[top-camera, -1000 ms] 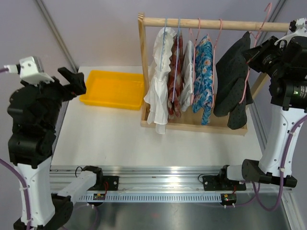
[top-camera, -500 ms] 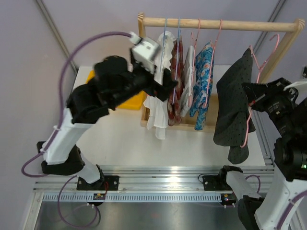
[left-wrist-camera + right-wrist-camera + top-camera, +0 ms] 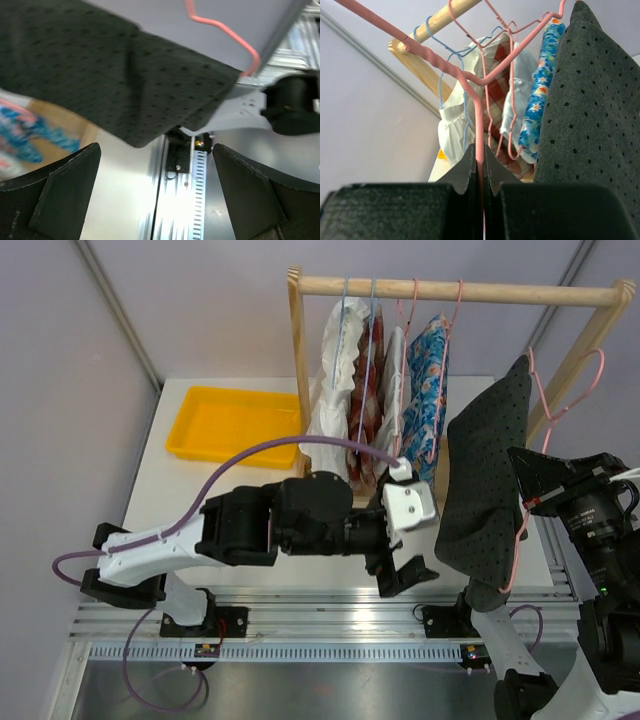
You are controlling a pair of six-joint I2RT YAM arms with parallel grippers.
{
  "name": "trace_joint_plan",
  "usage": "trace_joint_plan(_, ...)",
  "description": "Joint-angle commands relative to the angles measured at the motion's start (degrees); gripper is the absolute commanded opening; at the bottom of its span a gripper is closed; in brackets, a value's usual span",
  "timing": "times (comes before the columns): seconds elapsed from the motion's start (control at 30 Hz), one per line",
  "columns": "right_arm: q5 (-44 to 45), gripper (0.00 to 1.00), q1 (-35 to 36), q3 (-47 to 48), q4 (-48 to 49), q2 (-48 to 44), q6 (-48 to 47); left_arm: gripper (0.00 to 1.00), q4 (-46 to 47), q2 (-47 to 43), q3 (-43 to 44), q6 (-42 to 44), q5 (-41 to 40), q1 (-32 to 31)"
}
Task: Remove the skirt from the hanger
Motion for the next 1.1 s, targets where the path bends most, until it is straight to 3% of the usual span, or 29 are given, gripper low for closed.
trace_joint_plan(0.0,-3.02,0.0,1.38,3.28,4.27,0.02,1.56,0.99,7.84,-1.42,-5.24,3.71,6.93,-2.64)
trace_joint_plan(0.23,-3.38,0.0,1.82,8.99,1.63,1.08,2.1,0.99,17.16,-1.42,-13.51,3.1,6.68,-3.61)
trace_joint_plan(0.43,-6.28,0.0,1.91,10.31,0.93,1.96,3.5,0.99,25.24,1.56,-17.47,3.45,-2.37,-5.02)
trace_joint_plan(0.77,-6.72,0.0,2.7,14.53,-1.89,3.19,3.41,0.96,32.36,7.28,-16.07,4.15,-3.51,-5.11)
trace_joint_plan(0.8,-6.63,0.0,2.79,15.05,-2.15,3.19,3.41,0.78,32.89,7.54,-16.16,4.41,-4.22,-5.11)
trace_joint_plan(0.87,-6.37,0.0,3.14,15.49,-2.5,3.28,3.33,0.59,34.03,7.81,-16.25,4.77,-5.97,-5.11)
trace_joint_plan(0.9,-6.11,0.0,3.31,15.76,-2.76,3.54,3.24,0.31,34.39,7.9,-16.68,5.12,-6.51,-5.11)
trace_joint_plan(0.93,-5.67,0.0,3.49,15.76,-2.85,3.45,2.98,0.12,34.65,7.81,-16.95,5.21,-6.77,-5.11)
trace_joint_plan(0.97,-5.4,0.0,3.75,15.85,-2.94,3.45,2.89,0.02,35.09,7.72,-17.21,5.12,-7.64,-5.11)
trace_joint_plan(1.07,-3.56,0.0,4.19,14.89,-2.94,2.84,2.36,0.0,35.62,6.41,-19.93,4.16,-7.56,-5.28)
